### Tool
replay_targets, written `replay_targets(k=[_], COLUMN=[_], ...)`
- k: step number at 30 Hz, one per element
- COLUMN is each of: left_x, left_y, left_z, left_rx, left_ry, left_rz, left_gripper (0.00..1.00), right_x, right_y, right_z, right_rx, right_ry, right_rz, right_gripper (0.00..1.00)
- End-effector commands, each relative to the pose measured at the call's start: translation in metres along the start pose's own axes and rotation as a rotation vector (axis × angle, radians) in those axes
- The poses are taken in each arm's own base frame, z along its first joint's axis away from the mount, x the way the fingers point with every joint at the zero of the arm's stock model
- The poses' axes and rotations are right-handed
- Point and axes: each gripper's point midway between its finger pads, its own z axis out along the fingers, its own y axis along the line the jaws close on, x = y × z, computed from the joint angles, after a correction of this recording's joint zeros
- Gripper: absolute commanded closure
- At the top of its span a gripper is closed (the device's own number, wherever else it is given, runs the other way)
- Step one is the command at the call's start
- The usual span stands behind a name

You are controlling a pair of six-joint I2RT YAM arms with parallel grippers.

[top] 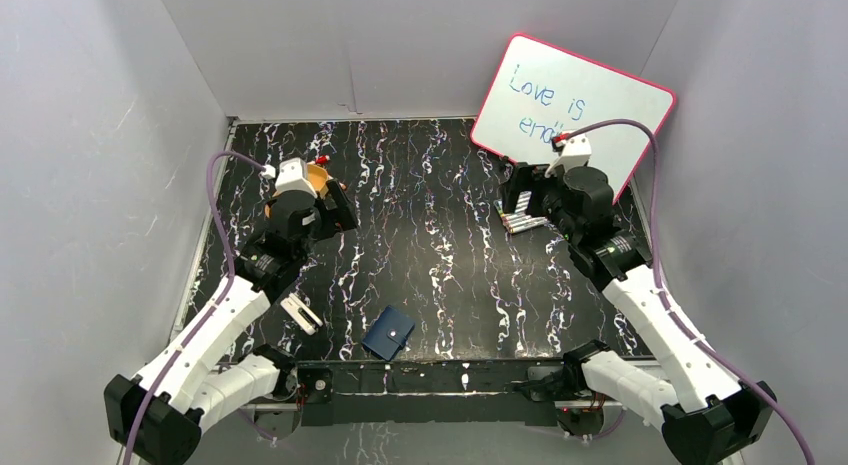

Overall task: Put the credit cards into the card holder
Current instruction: Pick up the storage box at the center of the board.

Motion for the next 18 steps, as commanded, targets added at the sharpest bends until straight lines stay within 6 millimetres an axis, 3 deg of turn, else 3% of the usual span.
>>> replay_targets(k=[1, 6, 10, 14, 18], left_x=[-0.015, -0.017, -0.014, 0.005, 0.026], left_y=[0.002, 0.006, 0.023, 0.052, 0.068], left_z=[-0.008, -0.009, -0.011, -0.019, -0.022], left_rx=[0.001, -0.027, -0.115, -0.264, -0.342], left_ry=[-0.079, -0.088, -0.085, -0.008, 0.059], left_rz=[-0.008, -0.022, -0.029, -0.025, -0.053], left_gripper=[0.02, 0.02, 0.02, 0.02, 0.02], right_x=[-0.018, -0.012, 0.009, 0.034, 0.051], right_y=[0.017, 0.051, 0.071, 0.084, 0.091], right_z=[0.000, 0.007, 0.015, 0.018, 0.012], right_rx=[-0.016, -0.024, -0.054, -0.133, -0.204], right_ry=[-0.043, -0.033, 0.009, 0.042, 0.057], right_rz=[-0.062, -0.123, -0.092, -0.050, -0.028], right_gripper=[0.00, 0.00, 0.00, 0.00, 0.00])
